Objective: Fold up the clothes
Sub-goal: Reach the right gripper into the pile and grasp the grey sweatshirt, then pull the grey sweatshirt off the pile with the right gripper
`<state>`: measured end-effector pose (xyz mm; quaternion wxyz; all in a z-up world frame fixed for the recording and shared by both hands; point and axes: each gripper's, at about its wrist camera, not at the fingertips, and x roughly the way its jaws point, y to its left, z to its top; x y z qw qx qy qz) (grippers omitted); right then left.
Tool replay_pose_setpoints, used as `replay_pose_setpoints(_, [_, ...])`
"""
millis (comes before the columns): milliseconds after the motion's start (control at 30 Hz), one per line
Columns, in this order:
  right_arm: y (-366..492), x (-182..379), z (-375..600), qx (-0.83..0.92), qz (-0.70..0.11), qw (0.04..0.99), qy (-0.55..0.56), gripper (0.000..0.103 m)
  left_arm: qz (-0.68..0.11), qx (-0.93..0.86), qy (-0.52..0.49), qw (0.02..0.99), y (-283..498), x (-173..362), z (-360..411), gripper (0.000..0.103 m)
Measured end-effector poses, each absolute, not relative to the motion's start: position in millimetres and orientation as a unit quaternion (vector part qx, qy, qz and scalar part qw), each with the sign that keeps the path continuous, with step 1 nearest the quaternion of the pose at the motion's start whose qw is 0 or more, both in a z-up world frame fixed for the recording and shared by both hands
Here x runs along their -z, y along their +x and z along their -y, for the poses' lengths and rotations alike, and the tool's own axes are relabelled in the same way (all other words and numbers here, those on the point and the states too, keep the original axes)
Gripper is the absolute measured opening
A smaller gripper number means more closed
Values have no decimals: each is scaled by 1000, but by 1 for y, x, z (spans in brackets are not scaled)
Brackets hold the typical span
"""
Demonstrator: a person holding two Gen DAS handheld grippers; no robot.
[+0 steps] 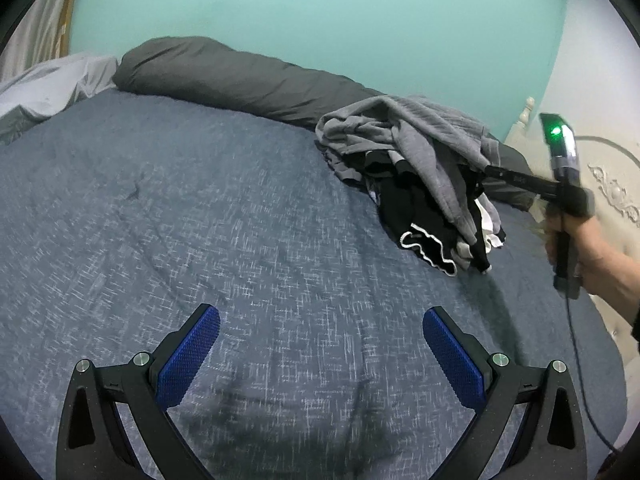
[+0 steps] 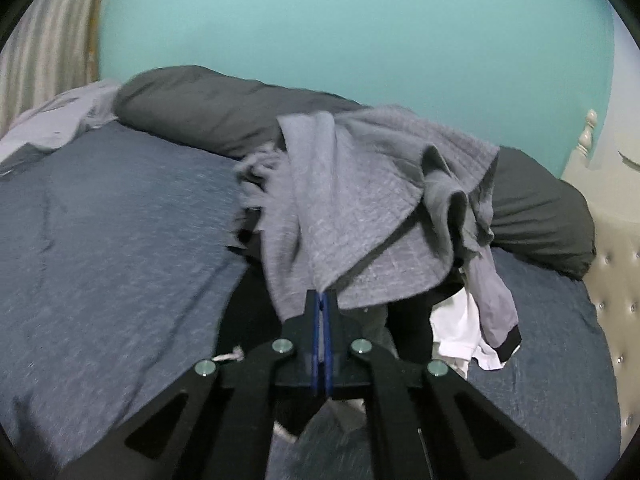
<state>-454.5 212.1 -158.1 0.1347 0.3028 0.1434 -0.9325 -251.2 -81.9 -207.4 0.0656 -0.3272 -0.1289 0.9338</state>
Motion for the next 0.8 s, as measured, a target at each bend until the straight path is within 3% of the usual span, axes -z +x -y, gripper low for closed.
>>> replay_pose_setpoints(500, [-240,166,-206,899,-79,287,321,1,174,-923,-336,68,-183,215,94,103])
replay_pose_setpoints(800, [-216,205,-209,870,-68,271,407,1,169,-923,-338,75,-180,223,92,103])
